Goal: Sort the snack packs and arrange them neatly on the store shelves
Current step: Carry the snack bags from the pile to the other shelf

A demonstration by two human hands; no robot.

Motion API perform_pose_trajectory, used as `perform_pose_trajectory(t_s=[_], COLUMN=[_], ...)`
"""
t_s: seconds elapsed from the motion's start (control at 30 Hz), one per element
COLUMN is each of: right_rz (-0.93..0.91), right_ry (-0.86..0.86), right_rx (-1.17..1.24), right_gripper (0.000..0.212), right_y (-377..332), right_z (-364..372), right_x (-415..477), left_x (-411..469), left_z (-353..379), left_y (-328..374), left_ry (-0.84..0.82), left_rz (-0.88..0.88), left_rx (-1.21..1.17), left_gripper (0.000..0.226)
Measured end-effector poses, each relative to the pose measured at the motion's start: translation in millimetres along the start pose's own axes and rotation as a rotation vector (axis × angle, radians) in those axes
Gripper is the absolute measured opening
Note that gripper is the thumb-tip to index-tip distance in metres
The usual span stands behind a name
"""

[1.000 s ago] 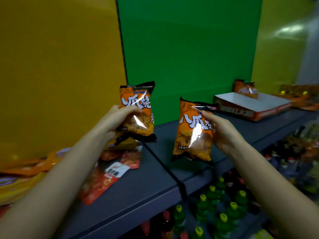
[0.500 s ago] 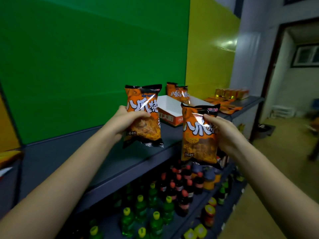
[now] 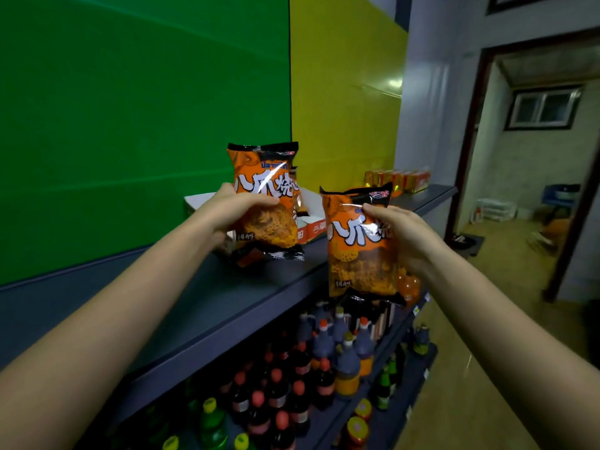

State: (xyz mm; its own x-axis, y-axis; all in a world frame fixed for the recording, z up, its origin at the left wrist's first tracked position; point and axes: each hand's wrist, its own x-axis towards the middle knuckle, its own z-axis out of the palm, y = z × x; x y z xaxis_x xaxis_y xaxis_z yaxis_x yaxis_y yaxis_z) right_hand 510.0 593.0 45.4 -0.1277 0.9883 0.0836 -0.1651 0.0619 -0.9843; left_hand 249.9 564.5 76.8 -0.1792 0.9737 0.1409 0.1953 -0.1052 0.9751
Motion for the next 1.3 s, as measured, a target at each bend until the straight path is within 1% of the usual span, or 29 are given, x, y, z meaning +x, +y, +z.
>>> perform_pose_trajectory(t_s=[0.1,0.13,0.2,0.27,0.33,0.47,0.53,0.63,0.67,0.77,0.83,0.93,1.07,1.1,1.17,1.2,1.3], right_rz=[-0.03,-0.039,-0.073,-0.111,-0.149,-0.178,-0.173,-0.173,-0.179,-0.225,-0.235,-0.212,-0.154,-0.142,-0.095,-0.071,-0.035], right_ry=[-0.006,-0.015,-0.041,-0.049,-0.053,-0.094,-0.128,-0.195,-0.21,-0.258,-0.304,-0.38,-0.454,-0.455,-0.484,-0.506,-0.578], right_rx=[-0.032,-0.035,-0.015,-0.001,0.021,0.069,0.12,0.197,0.224,0.281,0.304,0.31,0.352,0.373,0.411,0.419,0.415], right_gripper=[0.07,0.071,0.067,0.066,0.072,0.076,0.069,0.037,0.031,0.028,0.025,0.026,0.036,0.038,0.041,0.041,0.038], right_y=[-15,-20,-31,-38,-42,-44,-45,-46,-48,-51,-52,-48,-38,-35,-29,-26,-14], right_z=[-8,-8,-9,-8,-7,-6,-5,-5,-5,-3,-2,1,9,12,15,16,24], right_x=[48,64,93,121,146,193,213,241,250,281,300,328,362,366,378,384,398], left_x=[48,63,92,116,136,168,180,196,201,218,229,243,261,261,264,265,263], left_z=[20,26,36,43,47,53,58,64,65,69,69,72,77,78,86,90,97], left_y=[3,4,8,11,12,11,10,3,0,-7,-13,-22,-33,-34,-39,-42,-53], left_ry=[0.015,0.027,0.052,0.089,0.126,0.199,0.243,0.34,0.363,0.414,0.472,0.532,0.615,0.618,0.654,0.675,0.734], left_rz=[0.034,0.047,0.074,0.081,0.086,0.071,0.069,0.09,0.1,0.107,0.092,0.047,0.043,0.053,0.042,0.028,-0.046], left_rx=[0.0,-0.01,-0.026,-0.019,0.001,0.001,-0.007,-0.01,-0.006,0.008,0.017,0.038,0.056,0.064,0.087,0.124,0.375], left_gripper=[0.105,0.102,0.092,0.099,0.106,0.106,0.105,0.099,0.097,0.093,0.082,0.08,0.065,0.065,0.074,0.077,0.069])
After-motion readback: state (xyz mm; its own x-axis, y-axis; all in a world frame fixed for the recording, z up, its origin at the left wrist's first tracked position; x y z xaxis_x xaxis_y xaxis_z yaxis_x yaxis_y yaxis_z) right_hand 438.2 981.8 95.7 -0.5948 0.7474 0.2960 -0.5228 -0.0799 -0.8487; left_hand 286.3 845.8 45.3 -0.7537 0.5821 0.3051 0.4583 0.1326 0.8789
